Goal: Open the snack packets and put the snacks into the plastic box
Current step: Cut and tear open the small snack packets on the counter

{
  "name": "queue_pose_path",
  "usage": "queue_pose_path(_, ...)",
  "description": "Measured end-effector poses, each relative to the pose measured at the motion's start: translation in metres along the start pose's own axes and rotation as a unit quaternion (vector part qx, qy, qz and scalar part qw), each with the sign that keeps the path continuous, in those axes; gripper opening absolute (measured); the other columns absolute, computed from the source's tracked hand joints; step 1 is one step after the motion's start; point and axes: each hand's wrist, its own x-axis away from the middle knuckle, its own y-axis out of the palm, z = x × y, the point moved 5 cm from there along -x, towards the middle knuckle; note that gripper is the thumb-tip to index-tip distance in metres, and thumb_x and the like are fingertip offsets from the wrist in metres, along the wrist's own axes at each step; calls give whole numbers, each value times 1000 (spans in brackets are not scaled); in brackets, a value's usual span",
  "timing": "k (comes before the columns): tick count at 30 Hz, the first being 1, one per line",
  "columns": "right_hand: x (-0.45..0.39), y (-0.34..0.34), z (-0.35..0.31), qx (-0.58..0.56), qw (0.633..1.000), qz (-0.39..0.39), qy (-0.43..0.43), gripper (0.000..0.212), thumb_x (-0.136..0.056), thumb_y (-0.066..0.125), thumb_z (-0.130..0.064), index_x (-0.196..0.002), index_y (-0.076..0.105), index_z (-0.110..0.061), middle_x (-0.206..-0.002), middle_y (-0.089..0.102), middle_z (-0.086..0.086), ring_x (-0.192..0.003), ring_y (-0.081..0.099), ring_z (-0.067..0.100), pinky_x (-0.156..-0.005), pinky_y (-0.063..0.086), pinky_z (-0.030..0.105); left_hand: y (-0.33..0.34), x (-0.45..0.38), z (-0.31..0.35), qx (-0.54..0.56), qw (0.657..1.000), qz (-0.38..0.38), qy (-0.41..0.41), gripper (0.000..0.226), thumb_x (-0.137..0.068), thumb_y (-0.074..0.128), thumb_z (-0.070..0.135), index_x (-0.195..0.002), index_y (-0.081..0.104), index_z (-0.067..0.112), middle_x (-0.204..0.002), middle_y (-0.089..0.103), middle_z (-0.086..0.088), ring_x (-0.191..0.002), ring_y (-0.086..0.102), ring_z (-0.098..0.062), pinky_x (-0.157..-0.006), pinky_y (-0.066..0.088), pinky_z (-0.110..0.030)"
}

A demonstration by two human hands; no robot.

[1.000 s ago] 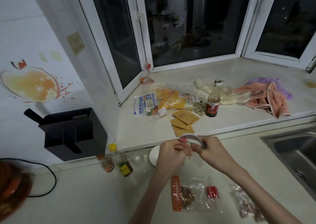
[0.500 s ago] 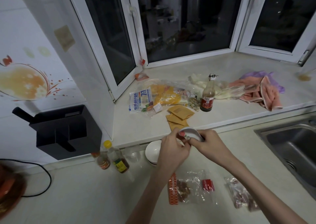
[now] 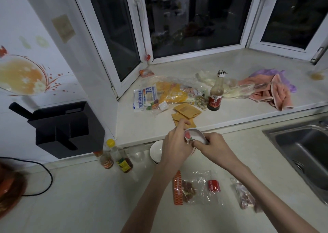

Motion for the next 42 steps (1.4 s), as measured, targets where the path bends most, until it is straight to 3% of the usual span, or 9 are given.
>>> queue_pose_path(5, -1, -13, 13, 37, 997, 51, 36, 38, -69, 61, -24, -43, 36, -15, -35, 35, -5, -38, 32, 10, -39, 28, 20, -1, 1, -20, 61, 997, -15, -45, 34, -80, 65, 24, -110, 52, 34, -88, 69, 19, -64, 64, 6, -61, 46, -14)
queue_pose_path(8, 1, -8, 15, 31, 998, 50, 29, 40, -70, 62, -25, -39, 38, -17, -35, 40, -7, -38, 36, 9, -40, 31, 17, 12, 10, -16, 39, 998, -37, -25, 28, -81, 60, 27, -108, 53, 31, -93, 73, 8, -77, 69, -8, -72, 55, -28)
queue_pose_path(12, 2, 2, 15, 9, 1000, 18, 23, 44, -71, 64, -29, -36, 37, -21, -34, 40, -10, -35, 35, 7, -37, 29, 15, 25, 14, -10, -5, 999, -45, -31, 36, -78, 57, 21, -113, 50, 23, -91, 66, -3, -92, 60, -30, -70, 43, -32)
queue_pose_path(21, 8, -7, 30, 95, 994, 16, 55, 40, -69, 64, -30, -40, 39, -17, -35, 35, -3, -34, 33, 11, -36, 26, 19, 25, 18, -22, 49, 992, -80, -85, 42, -75, 60, 27, -109, 42, 42, -94, 72, 12, -94, 53, -13, -80, 46, -32)
queue_pose_path(30, 8, -11, 30, 110, 993, 16, 33, 39, -71, 62, -27, -43, 37, -16, -36, 36, -3, -37, 34, 11, -39, 31, 19, 41, 28, -16, 141, 975, -156, -78, 42, -71, 46, 41, -107, 64, 29, -108, 64, 2, -105, 58, -19, -91, 47, -38)
queue_pose_path(33, 10, -14, 32, 80, 995, 23, 47, 39, -72, 60, -21, -42, 36, -18, -35, 34, -5, -36, 36, 10, -37, 28, 18, 45, 32, -23, 195, 965, -168, -54, 47, -71, 47, 39, -117, 55, 44, -123, 50, 16, -125, 43, -8, -107, 32, -34)
queue_pose_path(36, 11, -12, 33, 38, 997, 4, 67, 41, -72, 61, -17, -42, 34, -19, -32, 32, -7, -34, 32, 9, -36, 25, 17, 52, 33, -26, 71, 986, -148, 39, 63, -68, 61, 49, -127, 41, 42, -137, 32, 23, -138, 15, 4, -115, 13, -34)
queue_pose_path(39, 14, -8, 34, 12, 996, -29, 80, 31, -74, 63, -17, -49, 46, -9, -39, 36, -8, -36, 31, 7, -37, 23, 16, 63, 37, -30, 50, 990, -130, 32, 83, -58, 71, 64, -127, 29, 47, -121, 19, 40, -124, 3, 19, -110, 15, -29)
queue_pose_path(42, 20, -7, 33, 1, 996, -42, 82, 29, -75, 63, -18, -57, 52, 2, -46, 39, -2, -38, 30, 7, -38, 24, 16, 75, 40, -33, 94, 986, -139, -15, 88, -52, 75, 68, -124, 28, 48, -104, 10, 61, -122, 13, 7, -105, 23, -25)
